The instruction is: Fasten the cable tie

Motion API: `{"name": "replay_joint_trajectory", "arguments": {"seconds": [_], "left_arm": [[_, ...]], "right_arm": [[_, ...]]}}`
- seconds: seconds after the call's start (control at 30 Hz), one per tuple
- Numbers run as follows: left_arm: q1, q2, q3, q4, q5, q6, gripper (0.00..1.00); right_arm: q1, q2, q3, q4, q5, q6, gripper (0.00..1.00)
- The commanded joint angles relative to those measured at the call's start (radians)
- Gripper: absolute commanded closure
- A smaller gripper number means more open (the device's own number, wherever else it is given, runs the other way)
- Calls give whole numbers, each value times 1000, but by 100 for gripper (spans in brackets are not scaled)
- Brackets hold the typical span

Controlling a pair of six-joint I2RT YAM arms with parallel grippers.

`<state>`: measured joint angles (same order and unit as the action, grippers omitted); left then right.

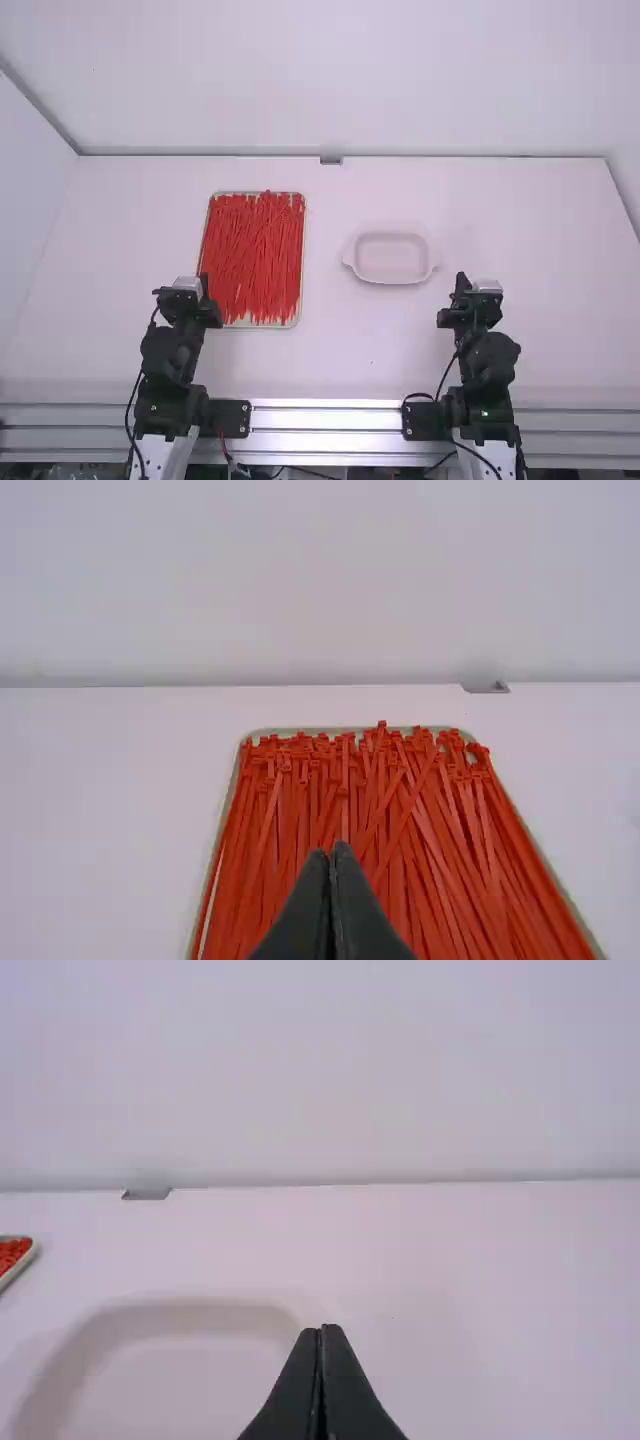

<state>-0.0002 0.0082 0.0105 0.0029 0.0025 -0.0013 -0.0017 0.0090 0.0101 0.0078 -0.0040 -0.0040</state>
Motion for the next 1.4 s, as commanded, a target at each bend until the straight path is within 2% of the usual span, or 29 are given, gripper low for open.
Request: {"name": "replay_joint_trajectory", "arguments": {"seconds": [0.0,0.33,0.57,1.0,1.37], "left_arm": [[0,0,0,0,0,1,100],[0,37,26,-5,2,-4,96],[0,133,84,-21,18,-12,88],[0,412,238,-76,54,-46,68],[0,705,409,-159,101,-106,45]], "right_arm": [[0,0,0,0,1,2,100],[2,36,22,2,-4,8,96],[14,143,78,5,-13,12,89],[65,469,249,-1,-41,16,68],[147,773,471,-117,-70,48,45]]}}
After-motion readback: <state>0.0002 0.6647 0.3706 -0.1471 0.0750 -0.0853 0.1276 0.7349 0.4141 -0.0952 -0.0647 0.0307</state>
